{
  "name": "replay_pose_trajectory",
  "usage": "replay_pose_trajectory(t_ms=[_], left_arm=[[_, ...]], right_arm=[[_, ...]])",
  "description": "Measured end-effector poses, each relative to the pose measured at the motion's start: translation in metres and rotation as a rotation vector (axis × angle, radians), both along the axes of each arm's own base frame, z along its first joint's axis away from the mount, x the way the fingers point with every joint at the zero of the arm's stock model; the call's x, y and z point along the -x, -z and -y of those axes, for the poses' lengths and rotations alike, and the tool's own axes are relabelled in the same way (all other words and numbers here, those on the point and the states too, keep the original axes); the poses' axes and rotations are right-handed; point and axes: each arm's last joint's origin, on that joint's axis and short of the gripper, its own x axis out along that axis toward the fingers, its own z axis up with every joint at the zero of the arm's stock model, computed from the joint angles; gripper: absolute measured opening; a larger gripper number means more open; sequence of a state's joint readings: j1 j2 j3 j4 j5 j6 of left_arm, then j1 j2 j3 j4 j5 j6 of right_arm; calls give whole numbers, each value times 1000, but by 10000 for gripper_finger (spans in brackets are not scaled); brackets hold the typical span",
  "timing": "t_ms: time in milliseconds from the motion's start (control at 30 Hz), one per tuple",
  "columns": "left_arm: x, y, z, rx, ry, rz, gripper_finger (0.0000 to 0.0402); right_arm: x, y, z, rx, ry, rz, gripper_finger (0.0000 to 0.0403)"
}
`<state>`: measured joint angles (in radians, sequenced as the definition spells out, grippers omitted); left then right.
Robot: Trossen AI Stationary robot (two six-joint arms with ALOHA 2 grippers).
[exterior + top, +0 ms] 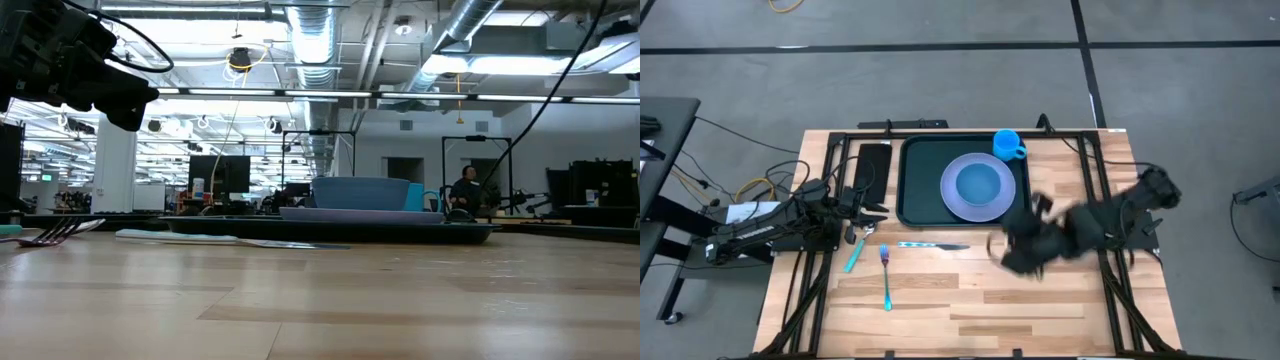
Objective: Set up tray
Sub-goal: Put the black napkin on the black tray to the right of the purple plate
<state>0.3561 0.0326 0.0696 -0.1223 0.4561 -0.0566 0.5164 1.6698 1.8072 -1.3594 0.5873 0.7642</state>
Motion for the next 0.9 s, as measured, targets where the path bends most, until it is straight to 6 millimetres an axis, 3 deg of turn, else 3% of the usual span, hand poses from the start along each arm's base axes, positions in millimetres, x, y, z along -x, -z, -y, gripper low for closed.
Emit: replay_pose_trajectory(t_ms=[167, 333, 533, 733, 900], left_arm=[[0, 0, 0, 0, 0, 0, 84], [0, 0, 0, 0, 0, 0, 84], [0, -1, 0, -2, -7, 19, 84], [-1, -4, -1, 181, -48, 31, 84], [-1, -6, -4, 177, -142, 60, 84]], right_arm=[[-2, 33, -55, 135, -32, 31, 109], [10, 70, -80, 268, 26, 110, 106], [27, 139, -82, 261, 137, 339, 101], [21, 204, -74, 197, 173, 478, 100], [15, 220, -61, 130, 185, 443, 100]])
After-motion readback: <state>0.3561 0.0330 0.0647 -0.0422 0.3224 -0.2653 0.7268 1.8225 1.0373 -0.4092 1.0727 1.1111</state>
